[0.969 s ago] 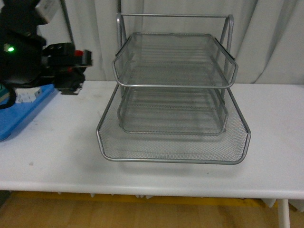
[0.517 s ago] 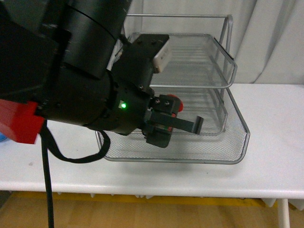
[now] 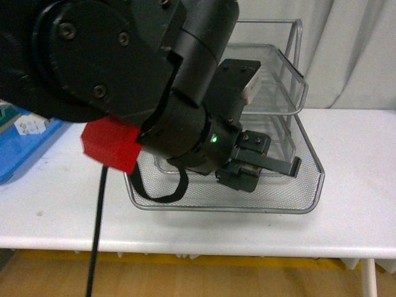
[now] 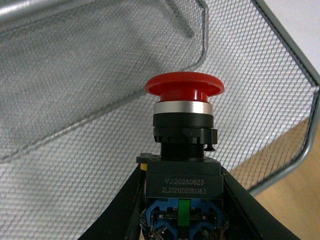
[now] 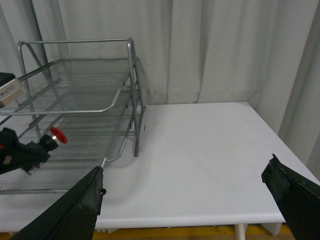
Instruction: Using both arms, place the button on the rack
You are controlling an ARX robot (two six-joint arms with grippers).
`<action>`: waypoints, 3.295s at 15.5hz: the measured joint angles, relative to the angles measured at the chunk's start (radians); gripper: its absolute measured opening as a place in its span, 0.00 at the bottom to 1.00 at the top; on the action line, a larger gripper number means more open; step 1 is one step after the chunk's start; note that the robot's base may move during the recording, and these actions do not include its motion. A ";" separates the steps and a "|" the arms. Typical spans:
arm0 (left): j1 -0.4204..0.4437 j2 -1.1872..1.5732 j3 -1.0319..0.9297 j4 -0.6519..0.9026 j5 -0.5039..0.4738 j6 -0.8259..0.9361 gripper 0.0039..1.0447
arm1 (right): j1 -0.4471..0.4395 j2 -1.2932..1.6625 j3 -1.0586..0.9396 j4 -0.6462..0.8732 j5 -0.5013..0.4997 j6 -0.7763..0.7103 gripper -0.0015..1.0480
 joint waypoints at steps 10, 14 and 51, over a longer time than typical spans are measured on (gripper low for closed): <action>-0.013 -0.033 0.093 -0.005 -0.051 -0.043 0.93 | 0.000 0.000 0.000 0.000 0.000 0.000 0.94; 0.048 -0.346 -0.138 0.127 -0.083 -0.049 0.94 | 0.000 0.000 0.000 0.000 0.000 0.000 0.94; 0.565 -1.935 -1.144 -0.065 -0.043 0.032 0.01 | 0.000 0.000 0.000 0.000 -0.003 0.000 0.94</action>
